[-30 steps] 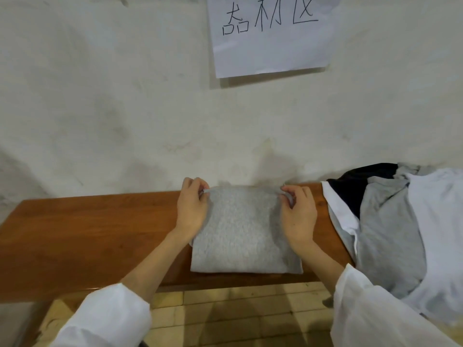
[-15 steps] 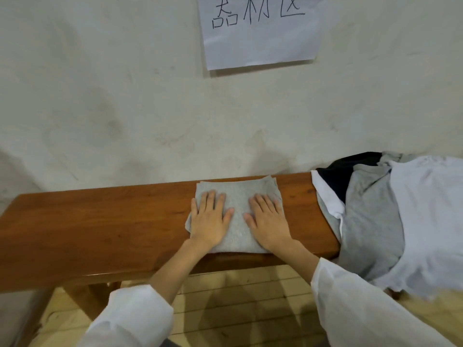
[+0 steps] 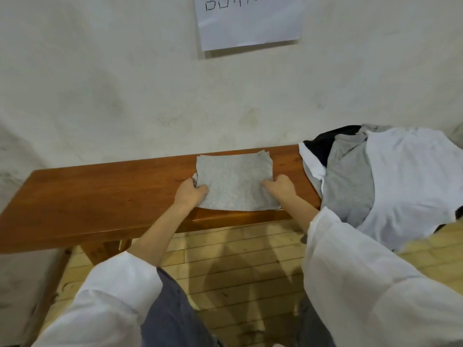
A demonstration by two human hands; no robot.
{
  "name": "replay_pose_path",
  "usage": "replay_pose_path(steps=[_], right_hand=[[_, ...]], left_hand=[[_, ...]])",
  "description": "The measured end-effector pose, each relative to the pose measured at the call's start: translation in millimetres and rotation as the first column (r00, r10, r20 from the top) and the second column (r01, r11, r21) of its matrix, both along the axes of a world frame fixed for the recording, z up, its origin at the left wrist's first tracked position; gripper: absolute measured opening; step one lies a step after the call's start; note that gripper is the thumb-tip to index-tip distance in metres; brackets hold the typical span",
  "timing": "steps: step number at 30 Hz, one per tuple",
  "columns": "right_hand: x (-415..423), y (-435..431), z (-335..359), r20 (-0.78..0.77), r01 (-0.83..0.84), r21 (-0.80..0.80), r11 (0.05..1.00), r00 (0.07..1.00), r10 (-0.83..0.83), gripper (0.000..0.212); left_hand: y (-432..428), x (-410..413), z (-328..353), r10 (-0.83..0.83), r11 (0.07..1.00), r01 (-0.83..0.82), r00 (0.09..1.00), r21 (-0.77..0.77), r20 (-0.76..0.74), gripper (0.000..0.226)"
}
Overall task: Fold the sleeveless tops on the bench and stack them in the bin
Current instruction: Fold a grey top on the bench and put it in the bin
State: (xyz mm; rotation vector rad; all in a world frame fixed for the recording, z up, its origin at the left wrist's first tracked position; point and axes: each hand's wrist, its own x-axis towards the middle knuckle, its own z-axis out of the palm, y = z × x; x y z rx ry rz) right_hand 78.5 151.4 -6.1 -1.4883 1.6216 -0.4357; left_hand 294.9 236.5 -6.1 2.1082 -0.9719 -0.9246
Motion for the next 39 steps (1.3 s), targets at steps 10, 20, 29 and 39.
replay_pose_path(steps=[10,20,29,39], right_hand=[[-38,31,47,0.254,-0.021,-0.154,0.988,0.965,0.06,0.04],[-218,97,80,0.385,0.457,-0.289,0.841,0.86,-0.335,0.043],[-413,194,20,0.313,0.757,-0.159,0.633,0.647,-0.695,0.04],[-510,269,-122,0.152,0.886,0.086,0.455,0.44,-0.885,0.042]], left_hand=[[-25,-59,49,-0.326,0.918,0.321,0.945,-0.231,0.018,0.05],[-28,-282,85,-0.637,0.745,0.605,0.771,-0.28,-0.031,0.033],[15,-490,37,-0.88,0.465,0.875,0.473,-0.132,0.035,0.041],[52,-614,-97,-0.961,0.207,0.901,0.26,0.38,-0.093,0.039]])
